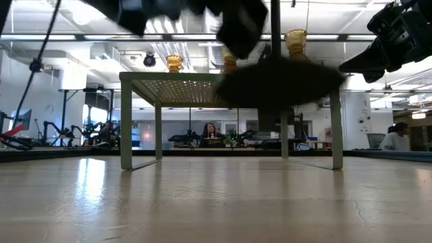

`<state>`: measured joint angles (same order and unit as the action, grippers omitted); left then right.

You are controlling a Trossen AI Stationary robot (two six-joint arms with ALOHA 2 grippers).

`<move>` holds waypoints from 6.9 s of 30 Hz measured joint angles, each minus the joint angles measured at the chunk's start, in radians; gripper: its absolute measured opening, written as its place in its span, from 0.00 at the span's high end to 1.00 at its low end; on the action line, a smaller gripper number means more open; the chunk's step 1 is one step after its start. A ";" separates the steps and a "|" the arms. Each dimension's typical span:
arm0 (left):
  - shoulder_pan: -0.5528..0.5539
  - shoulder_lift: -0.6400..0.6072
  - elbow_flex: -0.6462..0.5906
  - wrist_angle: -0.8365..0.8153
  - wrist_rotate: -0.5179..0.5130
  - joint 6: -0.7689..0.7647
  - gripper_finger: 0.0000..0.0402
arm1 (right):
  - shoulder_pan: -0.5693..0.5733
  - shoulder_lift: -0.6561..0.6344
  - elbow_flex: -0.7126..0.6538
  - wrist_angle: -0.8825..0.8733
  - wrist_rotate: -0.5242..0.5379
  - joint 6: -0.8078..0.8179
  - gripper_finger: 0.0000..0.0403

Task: Pick & Place candle stick holders
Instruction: Put the black candle holder on the shelf

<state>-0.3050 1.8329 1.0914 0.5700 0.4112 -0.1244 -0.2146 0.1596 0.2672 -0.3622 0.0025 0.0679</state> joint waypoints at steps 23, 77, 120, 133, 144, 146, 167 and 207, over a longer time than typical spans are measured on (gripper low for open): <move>0.062 -0.621 0.000 -0.633 -0.844 0.045 0.96 | 0.000 0.000 0.000 0.000 0.000 0.000 0.98; 0.296 -0.562 -0.153 -0.543 -0.846 0.060 0.96 | 0.000 0.000 0.000 0.000 0.000 0.000 0.98; 0.328 -0.578 -0.163 -0.564 -0.797 0.054 0.71 | 0.000 0.000 0.000 0.000 0.000 0.000 0.98; 0.324 -0.663 -0.163 -0.709 -0.751 -0.020 0.62 | 0.000 0.000 0.000 0.000 0.000 0.000 0.98; 0.249 -0.808 -0.163 -0.719 -0.629 -0.060 0.62 | 0.000 0.000 0.000 0.000 0.000 0.000 0.98; 0.217 -0.832 -0.163 -0.719 -0.629 -0.060 0.62 | 0.000 0.000 0.000 0.000 0.000 0.000 0.98; -0.328 -0.872 -0.278 -0.737 -1.185 -0.062 0.63 | 0.000 0.001 0.000 0.023 -0.001 0.010 0.98; -0.333 -1.278 -0.740 -0.457 -1.187 -0.062 0.63 | 0.258 0.718 0.921 -0.281 -0.041 -0.091 0.98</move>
<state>-0.6384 0.5545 0.3511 0.1131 -0.7762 -0.1864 0.0434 0.8775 1.1879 -0.6436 -0.0381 -0.0228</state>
